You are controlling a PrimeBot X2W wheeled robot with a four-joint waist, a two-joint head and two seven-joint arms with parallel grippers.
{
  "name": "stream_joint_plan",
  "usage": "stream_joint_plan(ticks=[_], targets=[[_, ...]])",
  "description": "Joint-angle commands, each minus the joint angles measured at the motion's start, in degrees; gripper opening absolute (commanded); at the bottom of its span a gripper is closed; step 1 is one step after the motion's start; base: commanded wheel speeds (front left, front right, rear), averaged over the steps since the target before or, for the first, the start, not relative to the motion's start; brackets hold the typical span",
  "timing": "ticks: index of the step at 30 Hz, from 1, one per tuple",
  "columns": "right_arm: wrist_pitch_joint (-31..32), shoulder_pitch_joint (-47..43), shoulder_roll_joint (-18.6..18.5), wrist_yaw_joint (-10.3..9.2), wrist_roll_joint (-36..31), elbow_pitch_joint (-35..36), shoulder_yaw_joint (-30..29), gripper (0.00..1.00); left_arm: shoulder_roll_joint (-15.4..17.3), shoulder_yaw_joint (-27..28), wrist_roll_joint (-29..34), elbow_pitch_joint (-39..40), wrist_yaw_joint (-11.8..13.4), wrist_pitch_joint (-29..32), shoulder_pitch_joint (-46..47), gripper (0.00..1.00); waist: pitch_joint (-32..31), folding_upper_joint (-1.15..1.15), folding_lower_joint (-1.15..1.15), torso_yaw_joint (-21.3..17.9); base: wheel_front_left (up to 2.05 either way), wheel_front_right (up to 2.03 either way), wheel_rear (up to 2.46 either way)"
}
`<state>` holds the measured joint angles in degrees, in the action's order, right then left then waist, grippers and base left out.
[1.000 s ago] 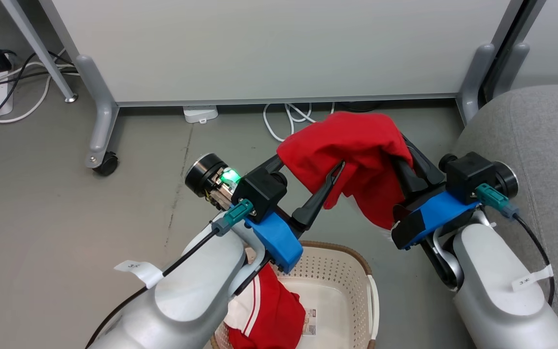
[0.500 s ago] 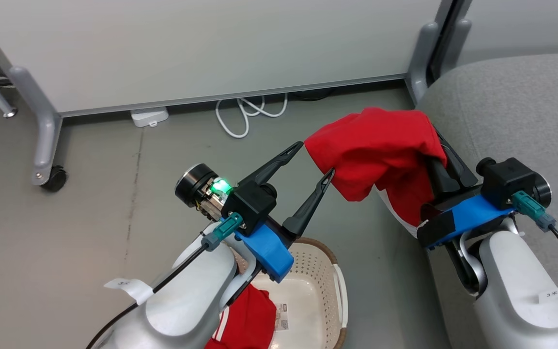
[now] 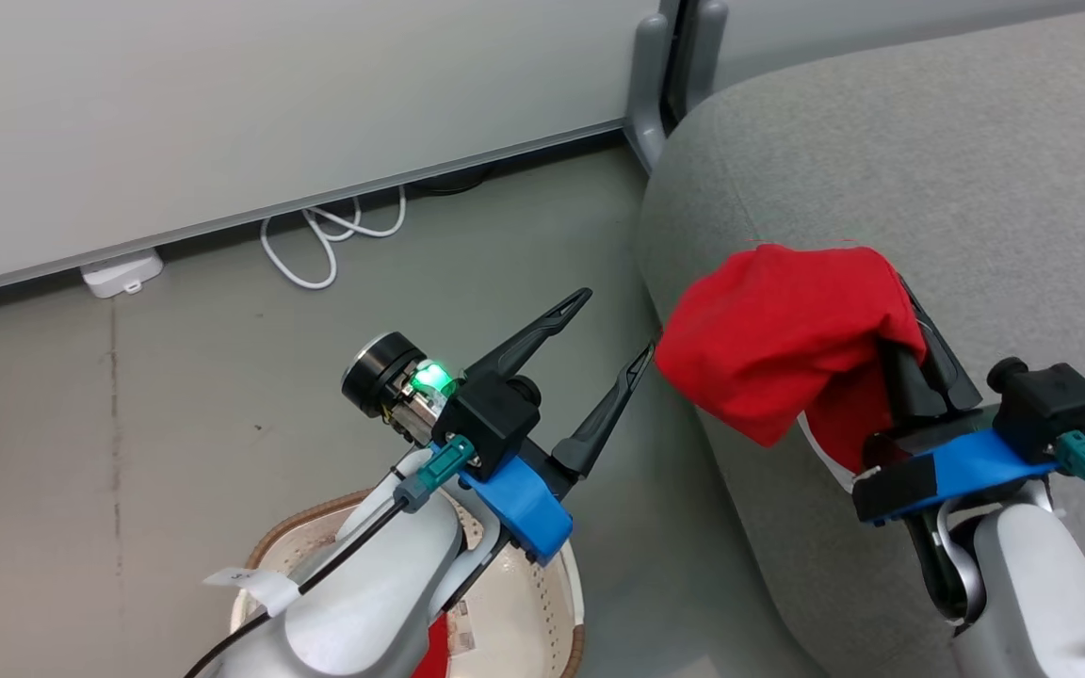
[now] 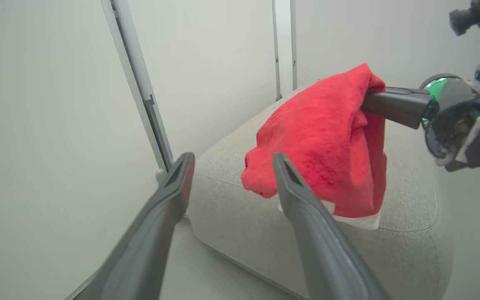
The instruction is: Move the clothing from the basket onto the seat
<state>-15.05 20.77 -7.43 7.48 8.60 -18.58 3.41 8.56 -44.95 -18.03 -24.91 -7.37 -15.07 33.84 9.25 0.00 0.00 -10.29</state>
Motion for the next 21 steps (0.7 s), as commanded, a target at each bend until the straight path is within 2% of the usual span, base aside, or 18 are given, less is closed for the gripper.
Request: stream_joint_plan(ticks=[1, 12, 21], targets=[[-0.19, -1.31, 0.34, 0.03, -0.48, 0.75, -0.38, 0.00, 0.14, 0.22, 0.52, 0.21, 0.04, -0.15, -1.14, 1.00, 0.30, 0.00, 0.00, -2.08, 0.00, 0.00, 0.00], [-0.20, -8.26, 2.41, 0.03, -0.96, 6.75, -4.75, 0.00, 0.28, -0.41, 1.14, 0.12, -0.07, -0.15, -1.17, 1.00, 1.00, 0.00, 0.00, -8.51, 0.00, 0.00, 0.00], [-0.20, -10.06, 3.20, 0.03, -1.15, 7.83, -5.53, 0.00, 0.21, -1.11, 0.94, 0.24, -0.08, -0.15, -0.55, 1.00, 1.08, 0.00, 0.00, -9.86, 0.00, 0.00, 0.00]])
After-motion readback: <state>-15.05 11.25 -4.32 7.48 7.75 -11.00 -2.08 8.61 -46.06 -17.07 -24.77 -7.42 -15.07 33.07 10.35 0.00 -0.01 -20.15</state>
